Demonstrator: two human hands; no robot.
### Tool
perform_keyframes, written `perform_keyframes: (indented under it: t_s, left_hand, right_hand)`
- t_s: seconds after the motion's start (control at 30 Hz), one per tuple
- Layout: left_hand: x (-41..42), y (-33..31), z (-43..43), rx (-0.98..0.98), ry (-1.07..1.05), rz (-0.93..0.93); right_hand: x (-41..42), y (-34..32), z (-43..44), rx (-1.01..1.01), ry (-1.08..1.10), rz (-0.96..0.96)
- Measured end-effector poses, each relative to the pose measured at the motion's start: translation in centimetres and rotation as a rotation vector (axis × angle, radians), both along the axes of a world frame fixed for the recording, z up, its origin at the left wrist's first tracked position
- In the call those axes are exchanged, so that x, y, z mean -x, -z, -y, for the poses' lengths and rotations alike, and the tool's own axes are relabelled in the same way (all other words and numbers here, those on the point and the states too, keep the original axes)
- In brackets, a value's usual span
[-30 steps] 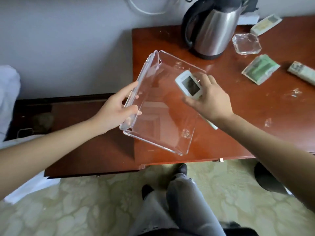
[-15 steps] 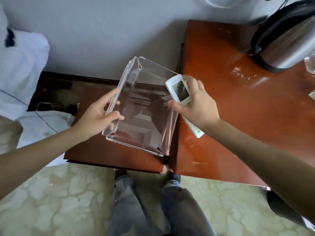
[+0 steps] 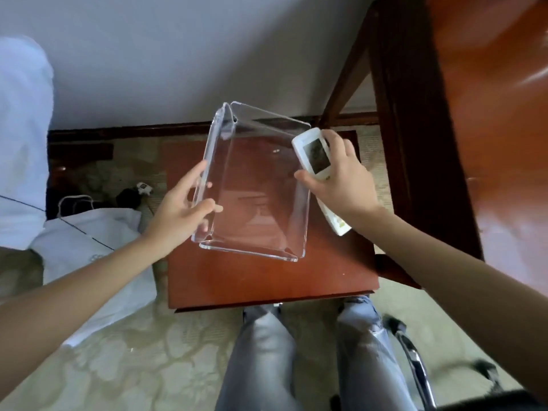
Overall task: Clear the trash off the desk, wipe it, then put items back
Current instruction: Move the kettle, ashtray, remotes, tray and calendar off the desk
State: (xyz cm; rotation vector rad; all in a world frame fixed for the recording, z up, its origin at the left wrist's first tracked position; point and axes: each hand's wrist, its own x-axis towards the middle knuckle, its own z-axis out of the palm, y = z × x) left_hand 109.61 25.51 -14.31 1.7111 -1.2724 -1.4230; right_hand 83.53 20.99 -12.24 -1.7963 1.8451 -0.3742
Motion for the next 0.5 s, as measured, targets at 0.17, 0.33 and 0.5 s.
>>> perform_keyframes:
  t_s: [0.17, 0.33, 0.5]
  left_hand:
    - [-1.0, 6.9, 1.8, -0.022, 0.026, -0.025]
    - [1.4, 12.9, 3.4, -0.010, 0.067, -0.081]
    - [3.5, 16.3, 4.3, 0.002, 0.125, -0.054]
  right_hand:
    - [-0.2, 7.3, 1.1, -0.049, 0.252, -0.010]
    - [2.2, 13.0, 2.9, -0.033, 0.348, -0.059]
    - [4.0, 16.9, 4.3, -0.023, 0.338, -0.098]
